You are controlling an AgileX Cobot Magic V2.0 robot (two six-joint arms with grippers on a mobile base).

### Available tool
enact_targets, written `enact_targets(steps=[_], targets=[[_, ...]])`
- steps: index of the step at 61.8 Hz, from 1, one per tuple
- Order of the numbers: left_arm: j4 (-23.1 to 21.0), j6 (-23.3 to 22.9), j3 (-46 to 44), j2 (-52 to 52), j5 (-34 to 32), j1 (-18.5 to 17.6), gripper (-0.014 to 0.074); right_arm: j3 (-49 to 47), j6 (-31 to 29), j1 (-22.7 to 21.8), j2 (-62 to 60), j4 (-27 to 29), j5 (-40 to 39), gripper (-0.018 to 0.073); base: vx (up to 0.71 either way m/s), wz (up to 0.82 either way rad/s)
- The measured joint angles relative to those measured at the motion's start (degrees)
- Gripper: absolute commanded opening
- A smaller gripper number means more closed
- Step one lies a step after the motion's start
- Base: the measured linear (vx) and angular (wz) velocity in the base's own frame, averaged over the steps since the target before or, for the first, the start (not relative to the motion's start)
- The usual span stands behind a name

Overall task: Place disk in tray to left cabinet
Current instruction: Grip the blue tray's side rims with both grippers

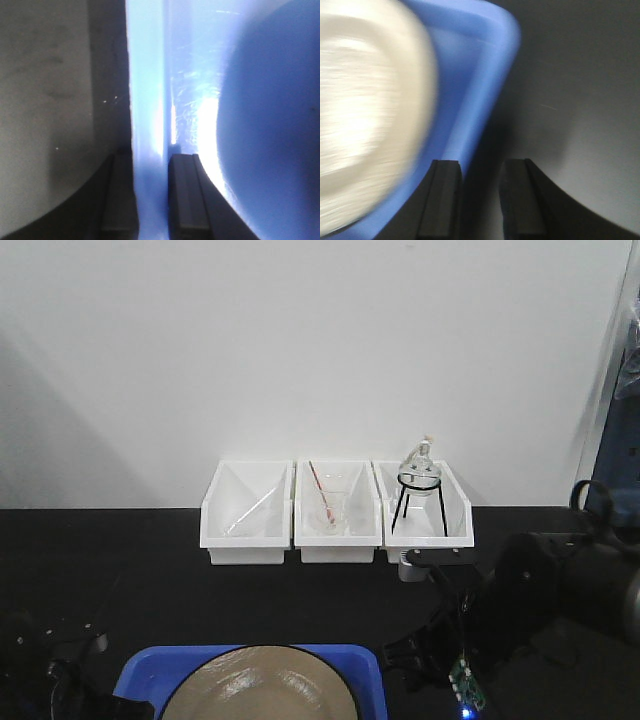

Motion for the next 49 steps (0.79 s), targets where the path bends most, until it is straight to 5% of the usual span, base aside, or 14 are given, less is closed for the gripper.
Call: enact_targets(steps=[10, 33, 49], targets=[[-0.05, 0.0, 0.0, 0.0, 0.0, 0.0, -0.0004, -2.52, 6.87, -0.31, 4.45, -4.95, 1.33, 0.0302, 0.0, 0.0], [-0.05, 0.0, 0.0, 0.0, -0.05, 0.0, -0.0004, -2.72, 1.48, 0.2, 9.74, 7.65, 0.25, 0.0408, 0.0, 0.0], [-0.05, 0.0, 0.0, 0.0, -0.05, 0.0, -0.0004, -2.72, 1.22, 3.29, 12.68, 8.76, -1.97, 0.0406, 0.0, 0.0]])
